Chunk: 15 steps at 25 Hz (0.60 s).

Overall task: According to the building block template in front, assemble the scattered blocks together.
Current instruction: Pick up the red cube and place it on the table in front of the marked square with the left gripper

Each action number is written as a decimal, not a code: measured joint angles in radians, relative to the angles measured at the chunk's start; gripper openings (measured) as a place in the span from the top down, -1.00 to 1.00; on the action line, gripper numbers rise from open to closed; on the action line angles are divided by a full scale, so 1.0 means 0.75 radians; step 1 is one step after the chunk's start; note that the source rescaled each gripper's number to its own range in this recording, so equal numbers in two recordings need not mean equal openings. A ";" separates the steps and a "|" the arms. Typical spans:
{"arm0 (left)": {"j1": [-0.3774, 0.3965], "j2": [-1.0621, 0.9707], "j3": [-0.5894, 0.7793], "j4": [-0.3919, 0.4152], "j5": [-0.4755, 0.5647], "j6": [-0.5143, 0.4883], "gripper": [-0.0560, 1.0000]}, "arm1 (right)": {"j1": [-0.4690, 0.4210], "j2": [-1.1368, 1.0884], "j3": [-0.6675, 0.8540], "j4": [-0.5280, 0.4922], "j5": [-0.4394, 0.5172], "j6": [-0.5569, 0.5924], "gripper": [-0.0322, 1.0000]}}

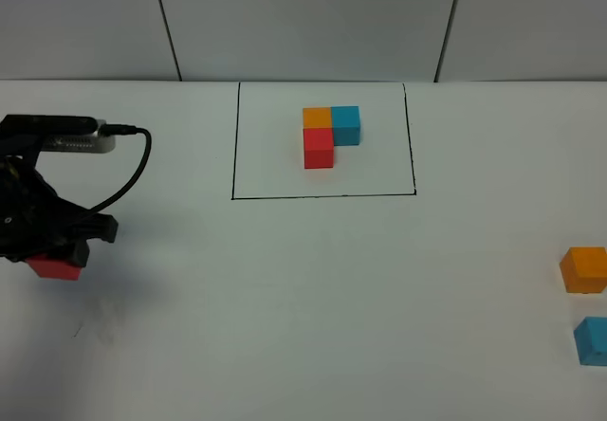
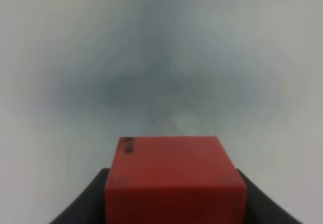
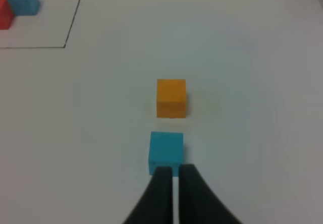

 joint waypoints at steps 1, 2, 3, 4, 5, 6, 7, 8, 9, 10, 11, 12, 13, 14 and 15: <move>-0.021 -0.003 -0.028 0.000 0.025 0.000 -0.09 | 0.000 0.000 0.000 0.000 0.000 0.000 0.94; -0.043 -0.003 -0.053 0.003 0.054 0.000 -0.09 | 0.000 0.000 0.000 0.000 0.000 0.000 0.94; -0.061 -0.003 -0.069 0.004 0.067 0.000 -0.09 | 0.000 0.000 0.000 0.000 0.000 0.000 0.94; -0.082 -0.003 -0.088 0.004 0.077 0.000 -0.09 | 0.000 0.000 0.000 0.000 0.000 0.000 0.94; -0.101 -0.003 -0.099 0.004 0.081 0.000 -0.09 | 0.000 0.000 0.000 0.000 0.000 -0.001 0.94; -0.117 -0.003 -0.111 0.004 0.081 0.000 -0.09 | 0.000 0.000 0.000 0.000 0.000 -0.001 0.94; -0.137 -0.003 -0.119 0.004 0.077 0.000 -0.09 | 0.000 0.000 0.000 0.000 0.000 -0.001 0.94; -0.155 -0.003 -0.125 0.004 0.072 -0.003 -0.09 | 0.000 0.000 0.000 0.000 0.000 -0.001 0.94; -0.170 -0.003 -0.126 0.003 0.060 -0.010 -0.09 | 0.000 0.000 0.000 0.000 0.000 -0.001 0.94; -0.187 -0.003 -0.126 0.001 0.043 -0.023 -0.09 | 0.000 0.000 0.000 0.000 0.000 -0.001 0.94; -0.200 -0.003 -0.126 -0.003 0.025 -0.046 -0.09 | 0.000 0.000 0.000 0.000 0.000 -0.001 0.94; -0.213 -0.003 -0.126 -0.012 0.011 -0.071 -0.09 | 0.000 0.000 0.000 0.000 0.000 -0.001 0.94; -0.225 -0.003 -0.126 -0.017 -0.002 -0.092 -0.09 | 0.000 0.000 0.000 0.000 0.000 -0.001 0.94; -0.239 -0.001 -0.126 -0.019 -0.014 -0.115 -0.09 | 0.000 0.000 0.000 0.000 0.000 -0.001 0.94; -0.250 0.004 -0.126 -0.022 -0.020 -0.127 -0.09 | 0.000 0.000 0.000 0.000 0.000 -0.001 0.94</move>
